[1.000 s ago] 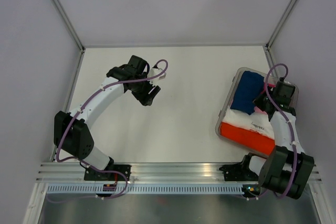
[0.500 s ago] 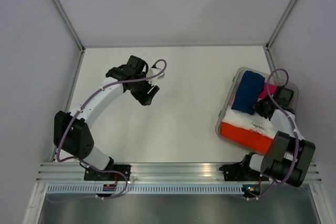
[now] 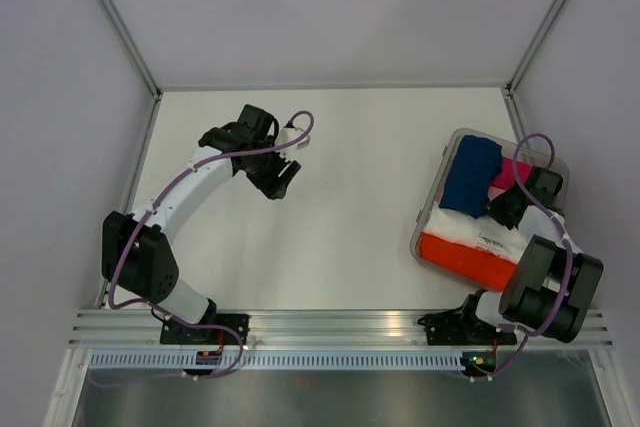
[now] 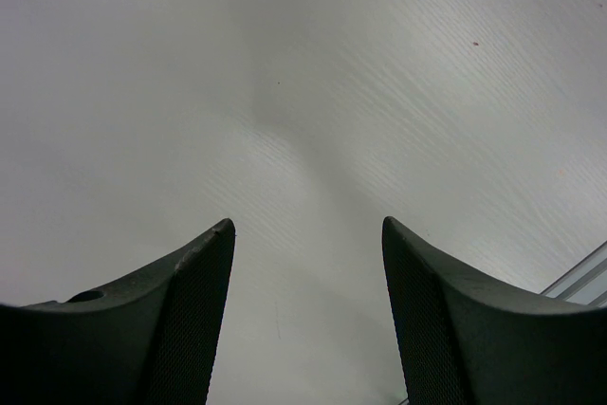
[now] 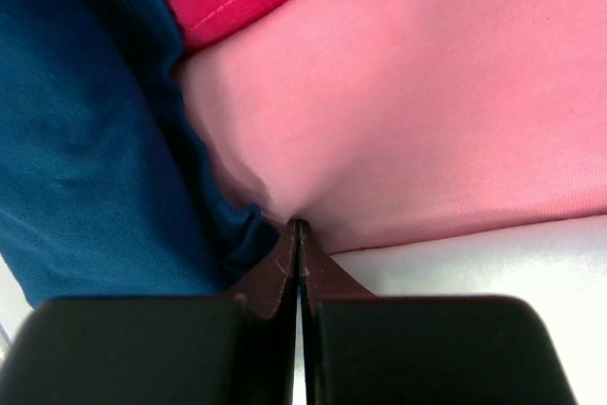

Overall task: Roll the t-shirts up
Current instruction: Place the rolled tshirt into the container

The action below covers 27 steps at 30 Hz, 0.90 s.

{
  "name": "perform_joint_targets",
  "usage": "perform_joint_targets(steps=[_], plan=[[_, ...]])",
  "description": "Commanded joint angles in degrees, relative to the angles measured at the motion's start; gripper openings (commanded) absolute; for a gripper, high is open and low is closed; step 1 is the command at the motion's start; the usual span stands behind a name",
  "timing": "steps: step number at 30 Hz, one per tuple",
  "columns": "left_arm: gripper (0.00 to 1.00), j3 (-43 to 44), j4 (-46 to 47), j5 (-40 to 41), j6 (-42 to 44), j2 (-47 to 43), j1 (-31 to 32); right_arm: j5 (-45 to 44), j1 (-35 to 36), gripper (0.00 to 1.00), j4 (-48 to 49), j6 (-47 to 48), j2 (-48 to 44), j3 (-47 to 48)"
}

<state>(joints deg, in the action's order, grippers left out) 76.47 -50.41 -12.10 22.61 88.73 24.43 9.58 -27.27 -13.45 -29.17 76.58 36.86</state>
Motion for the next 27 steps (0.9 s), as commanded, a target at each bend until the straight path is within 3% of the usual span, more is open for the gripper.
perform_joint_targets(steps=[1, 6, 12, 17, 25, 27], plan=[[0.69, -0.2, 1.5, 0.3, 2.2, -0.8, -0.5, 0.2, -0.3, 0.00, 0.5, 0.4, -2.1, 0.2], [0.69, -0.2, 1.5, 0.1, 2.4, -0.7, -0.5, -4.8, -0.3, 0.02, -4.5, 2.7, -7.4, 6.4], [0.69, 0.0, 1.5, 0.1, 2.4, -0.7, -0.6, -2.6, -0.2, 0.10, -7.3, 5.4, -7.8, 14.3], [0.69, -0.1, 1.7, 1.1, 1.9, -0.6, -0.5, -3.1, 0.0, 0.17, -9.0, 7.1, -9.0, 15.0], [0.69, -1.6, 2.9, 4.5, -2.3, -1.6, -1.7, -2.1, 4.3, 0.50, -9.7, 13.6, -13.2, 16.7], [0.69, -2.7, 3.5, 5.2, -3.0, -2.5, -2.4, -1.1, 6.7, 0.86, -9.4, 16.1, -15.7, 15.9]])
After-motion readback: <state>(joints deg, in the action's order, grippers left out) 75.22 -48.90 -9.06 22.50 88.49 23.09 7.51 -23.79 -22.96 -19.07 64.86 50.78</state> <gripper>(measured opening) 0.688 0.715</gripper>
